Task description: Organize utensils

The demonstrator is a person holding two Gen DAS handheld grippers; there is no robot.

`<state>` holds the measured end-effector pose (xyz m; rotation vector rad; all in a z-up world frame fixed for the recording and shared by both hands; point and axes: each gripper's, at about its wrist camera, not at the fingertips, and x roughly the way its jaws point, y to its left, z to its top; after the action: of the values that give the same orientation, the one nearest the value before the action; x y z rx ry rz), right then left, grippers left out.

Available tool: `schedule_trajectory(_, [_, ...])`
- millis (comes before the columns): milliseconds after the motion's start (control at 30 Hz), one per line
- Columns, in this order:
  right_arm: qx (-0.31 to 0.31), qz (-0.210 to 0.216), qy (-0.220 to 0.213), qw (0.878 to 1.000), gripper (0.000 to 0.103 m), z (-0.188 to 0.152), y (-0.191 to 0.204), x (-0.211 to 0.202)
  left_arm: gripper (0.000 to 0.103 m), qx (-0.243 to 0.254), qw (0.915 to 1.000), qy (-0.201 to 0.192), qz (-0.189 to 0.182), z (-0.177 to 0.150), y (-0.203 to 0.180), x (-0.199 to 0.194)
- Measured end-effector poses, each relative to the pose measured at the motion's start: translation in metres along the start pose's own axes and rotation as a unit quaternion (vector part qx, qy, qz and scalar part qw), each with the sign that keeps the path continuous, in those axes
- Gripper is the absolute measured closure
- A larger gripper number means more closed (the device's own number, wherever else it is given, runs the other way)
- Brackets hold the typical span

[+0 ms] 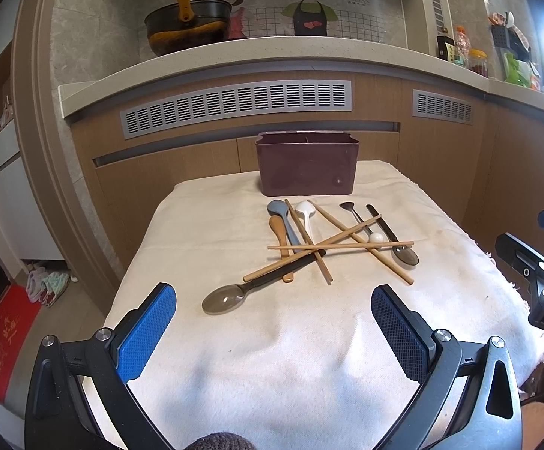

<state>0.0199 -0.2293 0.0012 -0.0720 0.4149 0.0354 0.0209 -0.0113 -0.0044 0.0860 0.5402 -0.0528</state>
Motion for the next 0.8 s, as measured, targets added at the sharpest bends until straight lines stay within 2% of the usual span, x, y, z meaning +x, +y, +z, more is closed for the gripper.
schedule_trajectory(233, [-0.021, -0.003, 0.001, 1.000, 0.000, 0.022, 0.002, 0.027, 0.000, -0.002, 0.9999, 0.004, -0.009, 0.026, 0.004, 0.024])
schedule_trajectory(400, [-0.011, 0.014, 0.029, 0.999, 0.000, 0.042, -0.002, 0.063, 0.000, -0.004, 0.9999, 0.008, -0.007, 0.051, 0.012, 0.053])
schedule_trajectory(600, [-0.019, 0.009, 0.058, 0.998, 0.000, 0.061, 0.001, 0.115, 0.000, -0.014, 0.9993, 0.032, -0.017, 0.077, 0.024, 0.097])
schedule_trajectory(800, [-0.036, 0.032, 0.115, 0.992, 0.000, 0.067, 0.013, 0.176, 0.000, -0.011, 0.9989, 0.043, -0.019, 0.094, 0.031, 0.133])
